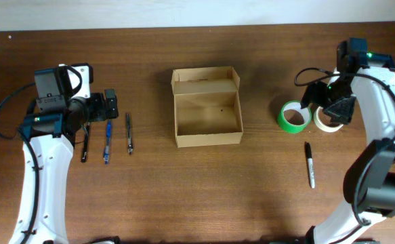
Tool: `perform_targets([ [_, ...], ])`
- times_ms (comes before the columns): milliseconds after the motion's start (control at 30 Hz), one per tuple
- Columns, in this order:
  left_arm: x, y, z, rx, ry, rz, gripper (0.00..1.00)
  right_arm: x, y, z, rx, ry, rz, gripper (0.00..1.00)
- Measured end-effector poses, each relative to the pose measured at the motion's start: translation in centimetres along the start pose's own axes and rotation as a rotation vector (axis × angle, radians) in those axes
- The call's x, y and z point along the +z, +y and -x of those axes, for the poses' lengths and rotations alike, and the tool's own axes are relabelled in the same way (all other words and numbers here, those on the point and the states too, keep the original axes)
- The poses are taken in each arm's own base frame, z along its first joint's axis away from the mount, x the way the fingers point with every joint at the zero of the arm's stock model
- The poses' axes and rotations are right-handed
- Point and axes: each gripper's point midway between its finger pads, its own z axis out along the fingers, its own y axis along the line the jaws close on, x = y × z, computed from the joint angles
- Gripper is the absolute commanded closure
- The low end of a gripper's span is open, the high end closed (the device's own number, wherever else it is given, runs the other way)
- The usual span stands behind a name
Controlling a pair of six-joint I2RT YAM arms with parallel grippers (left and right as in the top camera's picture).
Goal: Pack container
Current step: 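Move the right gripper over the green tape roll and grasp it, then carry the green tape into the box and release it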
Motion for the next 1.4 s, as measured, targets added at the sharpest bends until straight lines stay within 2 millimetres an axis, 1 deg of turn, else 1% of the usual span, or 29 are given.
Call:
perform_targets([
  [100, 0.0, 0.0, 0.0, 0.000, 0.000, 0.000, 0.01, 1.4, 0.2, 0.8, 0.001, 0.000, 0.000, 0.15],
  [167, 0.0, 0.0, 0.0, 0.000, 0.000, 0.000, 0.01, 2.3, 0.2, 1.1, 0.002, 0.009, -0.003, 0.19],
  [200, 0.0, 0.0, 0.0, 0.000, 0.000, 0.000, 0.01, 3.2, 0.1, 1.0, 0.005, 0.027, -0.009, 0.21],
  [300, 0.0, 0.0, 0.0, 0.000, 0.000, 0.000, 0.01, 4.7, 0.1, 0.9, 0.021, 0.062, -0.016, 0.22],
  [400, 0.0, 0.0, 0.0, 0.003, 0.000, 0.000, 0.01, 5.7, 0.1, 0.7, 0.024, 0.084, -0.023, 0.24],
  [500, 0.0, 0.0, 0.0, 0.003, 0.000, 0.000, 0.01, 6.6, 0.4, 0.6, 0.019, 0.094, -0.027, 0.29],
  [600, 0.0, 0.0, 0.0, 0.003, 0.000, 0.000, 0.01, 7.8, 0.8, 0.4, 0.014, 0.092, -0.026, 0.30],
  [633, 0.0, 0.0, 0.0, 0.003, 0.000, 0.000, 0.01, 8.1, 0.8, 0.2, 0.016, 0.094, -0.026, 0.33],
  [667, 0.0, 0.0, 0.0, 0.003, 0.000, 0.000, 0.01, 8.6, 0.8, -0.1, 0.018, 0.100, -0.026, 0.39],
  [733, 0.0, 0.0, 0.0, 0.003, 0.000, 0.000, 0.01, 9.5, 0.7, -0.7, 0.026, 0.112, -0.023, 0.47],
  [800, 0.0, 0.0, 0.0, 0.003, 0.000, 0.000, 0.01, 10.3, 0.6, -1.4, 0.031, 0.131, -0.023, 0.75],
  [833, 0.0, 0.0, 0.0, 0.003, 0.000, 0.000, 0.01, 10.5, 0.5, -1.7, 0.032, 0.141, -0.026, 0.81],
  [867, 0.0, 0.0, 0.0, 0.003, 0.000, 0.000, 0.01, 10.5, 0.5, -1.7, 0.032, 0.139, -0.023, 0.90],
  [900, 0.0, 0.0, 0.0, 0.003, 0.000, 0.000, 0.01, 10.5, 0.5, -1.5, 0.035, 0.135, -0.023, 0.95],
  [1000, 0.0, 0.0, 0.0, 0.003, 0.001, 0.000, 0.01, 10.6, 0.6, -1.5, 0.034, 0.134, -0.018, 0.96],
  [1133, 0.0, 0.0, 0.0, 0.003, 0.000, 0.000, 0.01, 10.3, 0.5, -1.7, 0.027, 0.140, -0.019, 0.96],
  [1200, 0.0, 0.0, 0.0, 0.003, 0.000, 0.000, 0.01, 9.6, 0.6, -1.8, 0.022, 0.136, -0.016, 0.96],
  [1233, 0.0, 0.0, 0.0, 0.003, 0.000, 0.000, 0.01, 8.4, 0.8, -1.6, 0.018, 0.117, -0.008, 0.96],
  [1267, 0.0, 0.0, 0.0, 0.003, 0.000, 0.000, 0.01, 7.7, 1.0, -1.3, 0.016, 0.101, -0.002, 0.96],
  [1300, 0.0, 0.0, 0.0, 0.003, 0.000, 0.000, 0.01, 6.3, 1.4, -0.9, 0.009, 0.070, 0.012, 0.96],
  [1333, 0.0, 0.0, 0.0, 0.003, 0.000, 0.000, 0.01, 3.7, 2.2, 0.0, -0.011, 0.009, 0.038, 0.96],
  [1367, 0.0, 0.0, 0.0, 0.003, 0.000, 0.000, 0.01, 2.2, 2.7, 0.4, -0.023, -0.026, 0.052, 0.96],
  [1400, 0.0, 0.0, 0.0, 0.003, 0.000, 0.000, 0.01, -0.3, 3.5, 1.0, -0.046, -0.086, 0.077, 0.96],
])
